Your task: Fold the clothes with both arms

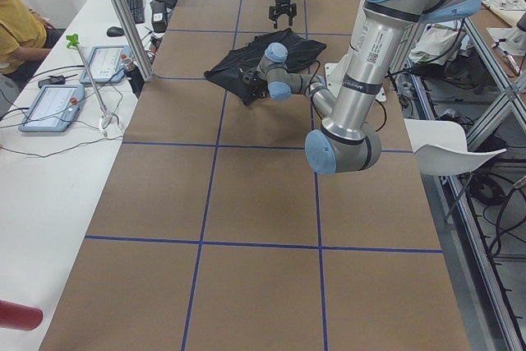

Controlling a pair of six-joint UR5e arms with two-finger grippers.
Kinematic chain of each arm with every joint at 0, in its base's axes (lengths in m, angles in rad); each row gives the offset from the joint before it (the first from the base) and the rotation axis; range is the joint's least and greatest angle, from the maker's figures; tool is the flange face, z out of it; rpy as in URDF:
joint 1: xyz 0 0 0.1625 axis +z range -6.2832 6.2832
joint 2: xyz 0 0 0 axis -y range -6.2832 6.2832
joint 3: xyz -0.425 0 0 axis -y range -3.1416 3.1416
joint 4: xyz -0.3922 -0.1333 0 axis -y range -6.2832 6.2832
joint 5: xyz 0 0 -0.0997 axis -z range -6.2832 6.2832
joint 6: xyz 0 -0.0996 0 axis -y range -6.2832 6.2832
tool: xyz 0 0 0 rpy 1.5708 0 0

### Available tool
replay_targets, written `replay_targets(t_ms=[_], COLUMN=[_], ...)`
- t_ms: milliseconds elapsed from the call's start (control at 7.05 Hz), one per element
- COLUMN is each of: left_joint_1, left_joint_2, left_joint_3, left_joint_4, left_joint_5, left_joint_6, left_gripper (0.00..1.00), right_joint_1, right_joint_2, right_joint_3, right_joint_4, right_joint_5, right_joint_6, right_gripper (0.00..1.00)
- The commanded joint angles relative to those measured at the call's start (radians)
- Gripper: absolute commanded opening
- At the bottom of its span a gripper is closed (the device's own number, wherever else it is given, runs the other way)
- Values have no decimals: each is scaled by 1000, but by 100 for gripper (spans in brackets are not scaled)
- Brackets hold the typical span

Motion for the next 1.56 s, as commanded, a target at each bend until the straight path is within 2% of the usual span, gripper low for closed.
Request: replay_targets(t_ms=[0,142,284,426,567,709,851,993,1135,1277,1418], left_joint_1=[-195,-227,-237,-235,-235,-246,-272,-275,-275,-272,-271], left_joint_2=[-128,-326,-454,-515,-573,-574,-572,-499,-348,-210,-93], left_joint_3=[209,478,691,804,875,874,836,720,523,333,176], left_joint_4=[-149,-241,-356,-439,-445,-445,-440,-427,-370,-318,-299], left_joint_5=[-102,-107,-106,-101,-98,-98,-110,-164,-225,-227,-228], left_joint_6=[179,195,204,272,313,331,336,338,330,322,287], left_gripper=[0,0,0,0,0,99,100,100,100,100,100], right_joint_1=[12,22,34,48,52,55,61,61,66,84,15], right_joint_2=[2,8,9,11,20,25,29,45,46,43,45], right_joint_3=[0,0,-2,0,-3,-3,-6,-12,-9,-9,-11], right_joint_4=[0,0,2,2,2,2,2,2,2,8,6], right_joint_5=[-2,-2,-2,-9,-12,-14,-15,-40,-70,-71,-116], right_joint_6=[1,1,1,0,0,0,0,-2,-2,-14,-52], right_gripper=[100,100,100,100,100,100,100,100,100,100,100])
